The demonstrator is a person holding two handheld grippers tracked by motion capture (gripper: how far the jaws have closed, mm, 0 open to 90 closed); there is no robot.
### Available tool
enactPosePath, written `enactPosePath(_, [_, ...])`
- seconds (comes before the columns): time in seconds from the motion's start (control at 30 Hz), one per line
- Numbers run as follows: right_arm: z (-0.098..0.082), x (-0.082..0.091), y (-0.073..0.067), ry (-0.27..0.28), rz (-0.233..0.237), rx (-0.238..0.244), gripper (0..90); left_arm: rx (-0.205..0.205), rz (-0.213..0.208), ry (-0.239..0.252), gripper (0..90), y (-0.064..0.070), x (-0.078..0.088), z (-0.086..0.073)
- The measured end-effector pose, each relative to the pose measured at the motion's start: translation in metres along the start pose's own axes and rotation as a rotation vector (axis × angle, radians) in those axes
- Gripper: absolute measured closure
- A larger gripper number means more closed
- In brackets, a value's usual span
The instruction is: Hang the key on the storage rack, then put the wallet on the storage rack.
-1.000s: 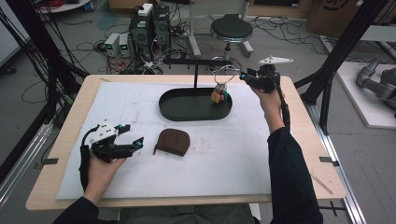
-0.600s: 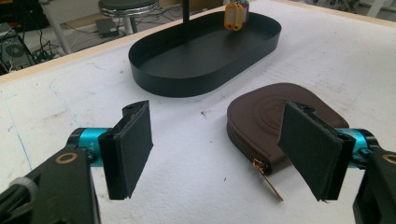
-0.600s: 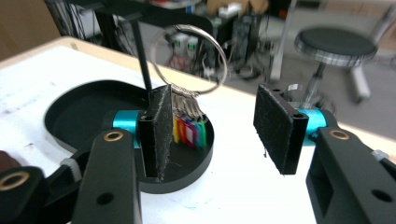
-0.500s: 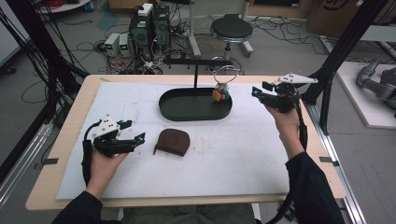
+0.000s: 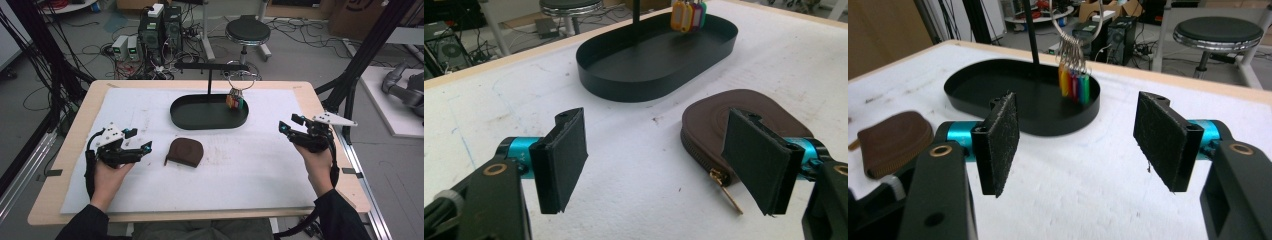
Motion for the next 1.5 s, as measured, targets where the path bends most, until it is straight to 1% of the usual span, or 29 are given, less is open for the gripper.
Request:
enactPosePath(0.13, [-0.015,0.002,0.000,-0.022,-0.001,-0.002,33.3,0.004,0.002,-0.004,25.9,-0.003,-0.001,-0.003])
enactPosePath(0.17, [-0.022,0.003,0.002,-0.028,-0.005,-0.005,31.6,0.005,0.000,-0.004,25.9,-0.003,-0.001,-0.003])
enactPosePath(0.2, [-0.022,0.003,0.002,-0.028,-0.005,-0.005,31.6,0.003,0.001,-0.006,25.9,-0.003,-0.001,-0.004])
enactPosePath(0.33, [-0.036,0.000,0.009,-0.068,-0.019,-0.020,28.6,-0.007,-0.007,-0.015,25.8,-0.003,-0.004,-0.007])
enactPosePath(0.4, [-0.040,0.000,0.012,-0.079,-0.033,-0.019,28.2,-0.004,-0.007,-0.021,25.7,-0.002,-0.005,-0.007])
enactPosePath(0.6, [-0.041,0.001,0.015,-0.073,-0.051,-0.024,27.8,-0.009,-0.015,-0.027,25.7,0.000,-0.008,-0.008])
enactPosePath(0.67, [-0.042,0.001,0.016,-0.075,-0.050,-0.029,27.7,-0.007,-0.019,-0.022,25.7,0.001,-0.008,-0.007])
enactPosePath(0.8, [-0.042,0.000,0.015,-0.077,-0.051,-0.022,27.6,-0.003,-0.029,-0.010,25.7,0.005,-0.007,-0.005])
enactPosePath(0.9, [-0.042,0.000,0.015,-0.079,-0.054,-0.023,27.6,-0.007,-0.038,-0.011,25.7,0.007,-0.008,-0.004])
enactPosePath(1.03, [-0.042,-0.001,0.016,-0.076,-0.058,-0.018,27.7,-0.002,-0.052,-0.017,25.7,0.010,-0.012,-0.004])
enactPosePath(1.1, [-0.042,-0.001,0.017,-0.072,-0.059,-0.022,27.7,0.004,-0.064,-0.022,25.7,0.012,-0.014,-0.003])
enactPosePath(1.17, [-0.042,-0.001,0.017,-0.073,-0.059,-0.024,27.7,0.009,-0.068,-0.022,25.7,0.014,-0.017,-0.002])
enactPosePath(1.27, [-0.042,-0.003,0.018,-0.076,-0.057,-0.021,27.7,0.030,-0.084,-0.031,25.8,0.017,-0.023,0.001])
enactPosePath(1.4, [-0.041,-0.003,0.018,-0.071,-0.058,-0.015,27.9,0.053,-0.099,-0.052,27.3,0.021,-0.034,0.005])
enactPosePath(1.5, [-0.042,-0.003,0.018,-0.072,-0.056,-0.020,27.9,0.069,-0.109,-0.079,29.5,0.024,-0.042,0.008])
Point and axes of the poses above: each handheld gripper's, and its own axes: x roughly backward along the jaws, z roughly out of its top, y roughly to its right, the point moved 4 cm from there along -x, roughly forward along the jaws
